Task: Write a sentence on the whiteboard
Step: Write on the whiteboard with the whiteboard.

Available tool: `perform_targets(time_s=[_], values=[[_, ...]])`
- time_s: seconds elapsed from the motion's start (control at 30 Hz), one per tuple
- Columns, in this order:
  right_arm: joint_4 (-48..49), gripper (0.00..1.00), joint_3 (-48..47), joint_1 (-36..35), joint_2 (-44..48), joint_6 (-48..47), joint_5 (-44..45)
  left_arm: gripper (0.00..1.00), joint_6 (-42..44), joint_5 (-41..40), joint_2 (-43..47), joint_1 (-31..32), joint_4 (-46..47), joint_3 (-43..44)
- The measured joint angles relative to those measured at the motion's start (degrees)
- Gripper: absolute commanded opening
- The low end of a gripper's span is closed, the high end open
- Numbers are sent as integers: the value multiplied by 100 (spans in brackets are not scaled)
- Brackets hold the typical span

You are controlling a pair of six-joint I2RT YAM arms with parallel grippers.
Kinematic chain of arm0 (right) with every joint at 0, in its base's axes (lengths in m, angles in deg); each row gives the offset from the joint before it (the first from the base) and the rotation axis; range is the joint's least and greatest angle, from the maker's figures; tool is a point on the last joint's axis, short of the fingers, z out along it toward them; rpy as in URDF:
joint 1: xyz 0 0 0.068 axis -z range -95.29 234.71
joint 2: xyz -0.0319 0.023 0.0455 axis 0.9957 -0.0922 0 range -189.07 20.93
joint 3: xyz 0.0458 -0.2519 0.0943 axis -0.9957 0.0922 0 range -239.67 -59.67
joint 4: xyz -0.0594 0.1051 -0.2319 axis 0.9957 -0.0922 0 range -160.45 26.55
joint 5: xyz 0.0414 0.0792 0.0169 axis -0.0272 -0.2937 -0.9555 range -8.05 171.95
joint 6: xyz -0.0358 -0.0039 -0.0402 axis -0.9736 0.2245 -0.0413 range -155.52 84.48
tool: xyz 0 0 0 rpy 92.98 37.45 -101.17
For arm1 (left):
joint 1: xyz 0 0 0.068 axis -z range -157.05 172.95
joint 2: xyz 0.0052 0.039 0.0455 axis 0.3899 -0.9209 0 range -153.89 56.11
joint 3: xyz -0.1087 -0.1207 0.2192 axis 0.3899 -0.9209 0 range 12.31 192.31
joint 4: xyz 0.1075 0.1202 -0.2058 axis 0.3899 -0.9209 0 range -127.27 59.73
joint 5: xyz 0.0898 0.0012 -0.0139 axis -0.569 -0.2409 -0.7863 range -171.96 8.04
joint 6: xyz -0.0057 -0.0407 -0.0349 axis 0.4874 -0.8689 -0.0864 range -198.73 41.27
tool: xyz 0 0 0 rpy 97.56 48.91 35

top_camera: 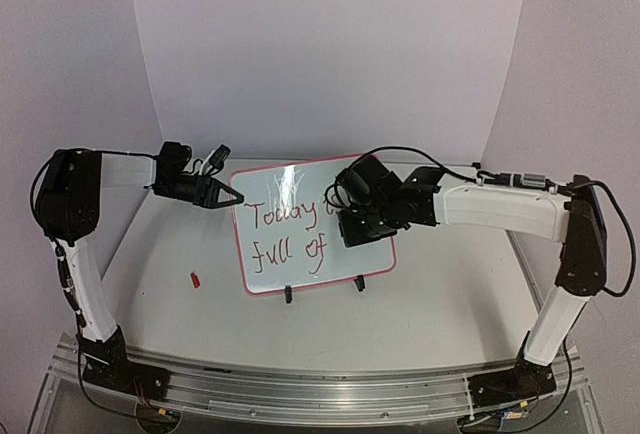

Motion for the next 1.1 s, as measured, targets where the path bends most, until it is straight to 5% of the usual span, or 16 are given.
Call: perform_targets(time_s=[1.1], values=[[-326,0,240,-13,55,179,-203,0,4,-15,0,15,-37,28]])
